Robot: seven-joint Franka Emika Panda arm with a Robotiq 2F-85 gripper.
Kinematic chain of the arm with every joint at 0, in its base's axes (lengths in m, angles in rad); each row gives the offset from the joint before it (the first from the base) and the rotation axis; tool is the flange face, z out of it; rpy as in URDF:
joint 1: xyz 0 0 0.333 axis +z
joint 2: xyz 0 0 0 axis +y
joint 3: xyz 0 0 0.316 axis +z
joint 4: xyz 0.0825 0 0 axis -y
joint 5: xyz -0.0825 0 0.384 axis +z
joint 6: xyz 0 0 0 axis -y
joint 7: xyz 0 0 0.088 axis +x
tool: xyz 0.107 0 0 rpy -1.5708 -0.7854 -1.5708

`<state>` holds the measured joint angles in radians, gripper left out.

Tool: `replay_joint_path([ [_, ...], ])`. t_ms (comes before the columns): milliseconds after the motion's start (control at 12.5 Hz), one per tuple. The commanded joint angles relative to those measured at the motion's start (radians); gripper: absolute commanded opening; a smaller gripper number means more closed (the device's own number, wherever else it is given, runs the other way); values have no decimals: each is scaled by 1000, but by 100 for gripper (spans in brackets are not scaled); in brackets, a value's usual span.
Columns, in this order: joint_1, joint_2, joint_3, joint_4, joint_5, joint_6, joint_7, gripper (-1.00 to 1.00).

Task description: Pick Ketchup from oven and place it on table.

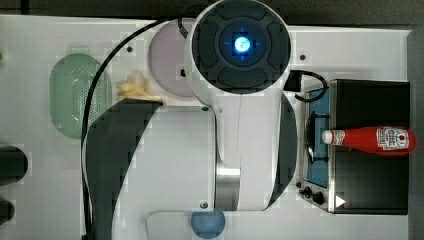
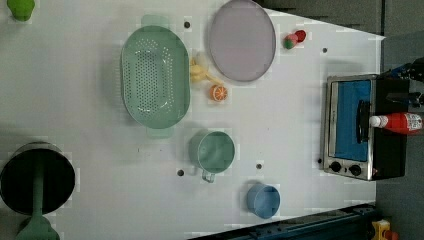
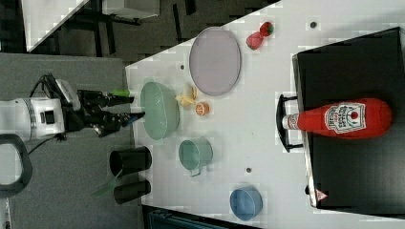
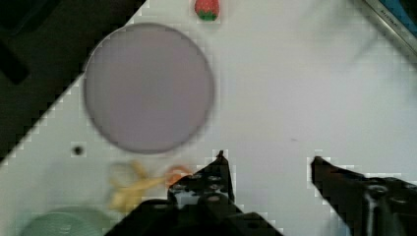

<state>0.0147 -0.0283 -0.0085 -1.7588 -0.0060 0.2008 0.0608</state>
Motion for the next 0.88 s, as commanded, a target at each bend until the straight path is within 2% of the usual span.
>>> replay_joint_path([
  [80,-15,-327,-17,-188,-20,-162,49,58],
  [240,-16,-327,-19,-188,-20,-160,49,99],
  [560,-43,-320,-80,-188,-24,-154,49,100],
  [880,-78,-268,-217,-187,-24,-74,49,100],
])
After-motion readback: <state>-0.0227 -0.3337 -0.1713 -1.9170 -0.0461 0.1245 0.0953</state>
